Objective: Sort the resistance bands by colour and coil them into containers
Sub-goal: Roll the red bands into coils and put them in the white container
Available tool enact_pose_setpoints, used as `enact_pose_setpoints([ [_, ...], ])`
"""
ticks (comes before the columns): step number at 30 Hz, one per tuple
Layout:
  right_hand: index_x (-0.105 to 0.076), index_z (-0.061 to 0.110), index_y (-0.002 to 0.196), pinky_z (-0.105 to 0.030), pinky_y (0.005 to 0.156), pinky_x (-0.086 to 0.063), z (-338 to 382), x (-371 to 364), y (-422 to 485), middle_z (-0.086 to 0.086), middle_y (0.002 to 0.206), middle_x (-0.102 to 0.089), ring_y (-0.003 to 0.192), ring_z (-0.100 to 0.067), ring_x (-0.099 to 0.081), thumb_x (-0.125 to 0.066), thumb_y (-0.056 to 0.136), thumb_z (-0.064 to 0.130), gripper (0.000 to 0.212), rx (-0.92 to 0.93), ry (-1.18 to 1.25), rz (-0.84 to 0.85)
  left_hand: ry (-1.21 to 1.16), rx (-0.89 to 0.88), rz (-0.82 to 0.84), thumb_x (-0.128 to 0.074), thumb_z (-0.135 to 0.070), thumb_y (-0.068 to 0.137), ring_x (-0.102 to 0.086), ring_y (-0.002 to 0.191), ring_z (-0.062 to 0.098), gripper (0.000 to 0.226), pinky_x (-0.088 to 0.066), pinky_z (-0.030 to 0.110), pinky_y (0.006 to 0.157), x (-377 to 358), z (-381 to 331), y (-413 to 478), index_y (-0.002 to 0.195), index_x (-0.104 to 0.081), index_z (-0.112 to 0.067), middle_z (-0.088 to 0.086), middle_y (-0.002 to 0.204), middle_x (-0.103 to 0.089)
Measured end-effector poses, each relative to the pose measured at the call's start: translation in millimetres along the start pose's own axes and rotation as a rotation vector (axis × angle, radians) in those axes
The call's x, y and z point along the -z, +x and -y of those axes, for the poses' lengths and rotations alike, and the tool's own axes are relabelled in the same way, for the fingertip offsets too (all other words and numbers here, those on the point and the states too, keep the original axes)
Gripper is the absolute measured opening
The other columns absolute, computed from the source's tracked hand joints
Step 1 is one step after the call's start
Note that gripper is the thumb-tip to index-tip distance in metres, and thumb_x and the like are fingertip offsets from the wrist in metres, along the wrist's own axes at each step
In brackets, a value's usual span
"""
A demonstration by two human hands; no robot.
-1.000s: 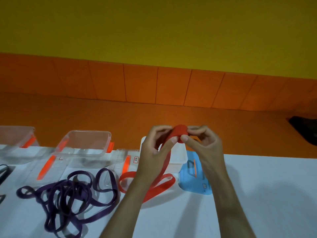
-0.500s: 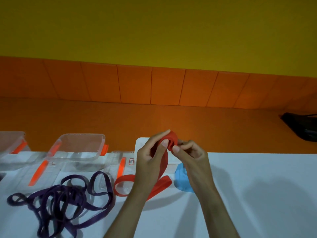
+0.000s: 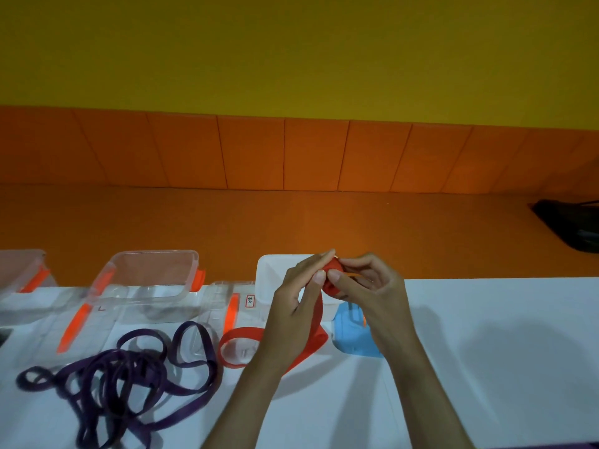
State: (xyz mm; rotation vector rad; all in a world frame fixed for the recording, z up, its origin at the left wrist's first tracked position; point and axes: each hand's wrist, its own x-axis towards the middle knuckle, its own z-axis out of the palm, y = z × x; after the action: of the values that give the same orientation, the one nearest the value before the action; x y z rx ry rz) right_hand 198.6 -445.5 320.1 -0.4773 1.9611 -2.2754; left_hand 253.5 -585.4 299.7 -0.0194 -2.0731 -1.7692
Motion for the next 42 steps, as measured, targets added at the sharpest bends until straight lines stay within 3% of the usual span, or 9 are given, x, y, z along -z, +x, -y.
enact_pose_setpoints([
  [3,-0.076,0.026,0.114,-0.035,0.077,-0.065,1.2,-3.1,2.3,-0.003,0.111,-0.079,0.101,-0.026,-0.079,-0.091,0.082,0.038,0.037,-0.012,-0.006,-0.037,0.011,0.006,0.056,-0.058,-0.044,0.103,-0.046,0.138,-0.007,0.048,-0.043,0.007,0.103,5.7,-2.6,3.8,0.142,-0.046,-0.069,-0.034,0.136,-0.050],
  [8,-0.073,0.021,0.119,-0.044,0.092,-0.064,0.2,-5.7,5.3,-0.007,0.119,-0.076,0.116,-0.029,-0.073,-0.087,0.089,0.028,0.034,0.007,0.080,0.036,-0.128,-0.020,-0.129,-0.074,-0.038,0.096,-0.067,0.117,-0.001,0.036,-0.052,0.011,0.090,12.4,-9.9,9.6,0.123,-0.067,-0.061,-0.025,0.121,-0.072],
  [11,-0.073,0.020,0.105,-0.037,0.092,-0.062,7.3,-2.2,10.9,-0.005,0.114,-0.078,0.112,-0.024,-0.074,-0.090,0.084,0.024,0.028,0.053,-0.037,0.064,-0.159,-0.033,-0.221,-0.075,-0.030,0.093,-0.071,0.113,0.005,0.015,-0.054,0.012,0.088,8.1,-9.0,10.7,0.103,-0.075,-0.042,-0.020,0.117,-0.077],
  [14,-0.072,0.017,0.091,-0.032,0.083,-0.064,18.4,2.6,17.0,-0.005,0.103,-0.080,0.098,-0.024,-0.078,-0.093,0.075,0.026,0.027,0.078,-0.080,0.016,-0.129,-0.054,-0.198,-0.073,-0.031,0.093,-0.067,0.121,0.000,0.014,-0.054,0.013,0.095,1.5,-6.2,10.5,0.106,-0.075,-0.035,-0.023,0.127,-0.073],
  [20,-0.076,0.025,0.110,-0.034,0.083,-0.064,14.3,0.5,14.6,-0.006,0.110,-0.078,0.105,-0.030,-0.077,-0.091,0.082,0.028,0.032,0.060,0.056,-0.047,-0.148,-0.015,-0.122,-0.076,-0.038,0.091,-0.068,0.116,0.004,0.043,-0.055,0.017,0.093,-1.2,-10.9,7.1,0.125,-0.067,-0.063,-0.021,0.120,-0.073],
  [24,-0.074,0.018,0.118,-0.038,0.092,-0.062,5.7,-1.3,7.9,-0.013,0.120,-0.075,0.115,-0.033,-0.074,-0.084,0.087,0.030,0.036,-0.039,0.212,0.070,-0.179,-0.038,-0.175,-0.079,-0.031,0.094,-0.067,0.118,0.003,0.043,-0.052,0.012,0.092,2.9,-10.3,4.2,0.129,-0.068,-0.052,-0.019,0.123,-0.073],
  [31,-0.074,0.018,0.084,-0.026,0.078,-0.061,10.0,4.6,11.4,-0.006,0.100,-0.080,0.094,-0.024,-0.079,-0.094,0.078,0.023,0.021,0.026,0.019,0.004,-0.208,-0.018,-0.155,-0.083,-0.023,0.089,-0.072,0.116,0.015,0.028,-0.059,0.025,0.094,5.6,-0.5,-0.7,0.109,-0.073,-0.040,-0.012,0.117,-0.076],
  [37,-0.077,0.024,0.099,-0.027,0.072,-0.061,7.0,-5.0,5.5,-0.006,0.100,-0.081,0.093,-0.028,-0.080,-0.092,0.079,0.040,0.030,0.063,0.033,-0.108,-0.230,0.015,-0.190,-0.079,-0.032,0.086,-0.072,0.112,0.005,0.030,-0.056,0.016,0.090,8.7,-2.5,0.3,0.109,-0.077,-0.051,-0.017,0.114,-0.078],
  [42,-0.078,0.023,0.099,-0.026,0.084,-0.061,3.5,-6.0,3.3,-0.004,0.109,-0.080,0.104,-0.025,-0.078,-0.091,0.081,0.028,0.023,0.030,0.051,0.060,-0.215,-0.020,-0.253,-0.077,-0.037,0.086,-0.071,0.110,0.001,0.027,-0.055,0.013,0.085,15.7,-6.6,-2.0,0.103,-0.076,-0.057,-0.021,0.111,-0.077],
])
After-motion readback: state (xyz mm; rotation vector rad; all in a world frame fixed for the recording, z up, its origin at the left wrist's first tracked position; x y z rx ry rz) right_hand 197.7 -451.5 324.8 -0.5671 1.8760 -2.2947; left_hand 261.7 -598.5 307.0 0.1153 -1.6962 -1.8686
